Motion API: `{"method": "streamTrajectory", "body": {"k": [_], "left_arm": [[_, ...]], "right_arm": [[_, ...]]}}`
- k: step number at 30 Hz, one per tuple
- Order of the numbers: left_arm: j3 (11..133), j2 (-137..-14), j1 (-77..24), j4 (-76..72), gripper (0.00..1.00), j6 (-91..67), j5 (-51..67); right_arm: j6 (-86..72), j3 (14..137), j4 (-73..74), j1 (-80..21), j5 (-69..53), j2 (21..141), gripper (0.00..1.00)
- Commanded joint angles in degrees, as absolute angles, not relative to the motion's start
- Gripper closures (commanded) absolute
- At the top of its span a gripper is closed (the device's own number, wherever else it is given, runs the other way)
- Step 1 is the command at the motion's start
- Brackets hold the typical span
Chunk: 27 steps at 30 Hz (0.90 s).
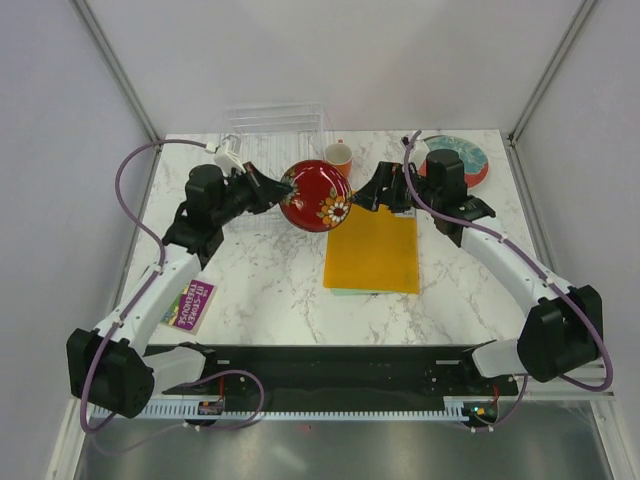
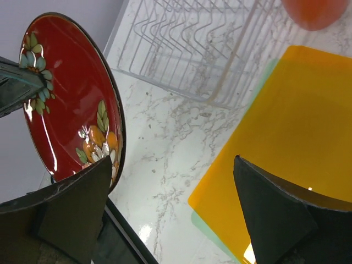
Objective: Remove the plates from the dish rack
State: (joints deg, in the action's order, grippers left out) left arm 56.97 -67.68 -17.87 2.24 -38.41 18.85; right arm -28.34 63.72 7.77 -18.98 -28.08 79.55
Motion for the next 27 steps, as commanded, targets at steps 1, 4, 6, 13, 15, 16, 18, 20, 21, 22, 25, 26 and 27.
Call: {"method": "streamTrajectory", "body": {"k": [1,4,6,13,15,16,18,20,21,22,25,26,27], "left_arm": [[56.17,-66.18,-18.37,-14.23,0.98,-48.78,24.70],[55.29,-66.27,-19.16,-15.82,0.98,-50.01,24.70],[54.85,-66.27,-19.51,-16.08,0.98,-50.19,24.52],[51.95,-66.53,-20.39,-18.45,0.98,-51.85,24.61],[51.42,-66.45,-20.56,-18.90,0.98,-52.12,24.43],[50.98,-66.36,-20.57,-18.90,0.98,-52.21,24.35],[50.71,-66.27,-20.57,-18.98,0.98,-52.21,24.26],[50.27,-66.36,-20.57,-19.07,0.98,-52.03,24.26],[50.10,-66.36,-20.65,-19.07,0.98,-51.77,24.26],[49.75,-66.36,-20.57,-19.07,0.98,-51.59,24.08],[48.87,-66.36,-20.57,-18.20,0.68,-50.28,23.38],[48.78,-66.36,-20.57,-17.41,0.47,-48.88,22.86],[48.78,-66.18,-20.57,-16.45,0.39,-48.08,21.89]], "right_arm": [[-31.64,63.19,2.11,-20.83,-28.74,77.87,0.02],[-32.69,63.28,0.89,-21.88,-29.09,78.22,0.02],[-33.05,63.28,0.53,-22.58,-29.27,78.31,0.02],[-34.45,63.55,-3.51,-23.55,-31.55,80.15,0.17],[-34.72,63.63,-3.87,-23.73,-31.55,80.51,0.40],[-34.54,63.55,-4.13,-23.64,-31.73,80.59,0.47],[-34.37,63.81,-4.13,-23.64,-31.73,80.68,0.89],[-34.02,63.81,-3.78,-23.73,-30.94,80.42,1.00],[-33.58,63.90,-3.61,-23.64,-30.68,80.16,1.00],[-32.53,64.16,-2.39,-23.64,-29.63,79.90,1.00],[-28.85,66.09,2.08,-23.56,-24.01,78.31,1.00],[-27.78,68.01,3.59,-23.47,-21.21,77.96,1.00],[-26.90,69.07,5.17,-22.60,-19.79,77.87,1.00]]}}
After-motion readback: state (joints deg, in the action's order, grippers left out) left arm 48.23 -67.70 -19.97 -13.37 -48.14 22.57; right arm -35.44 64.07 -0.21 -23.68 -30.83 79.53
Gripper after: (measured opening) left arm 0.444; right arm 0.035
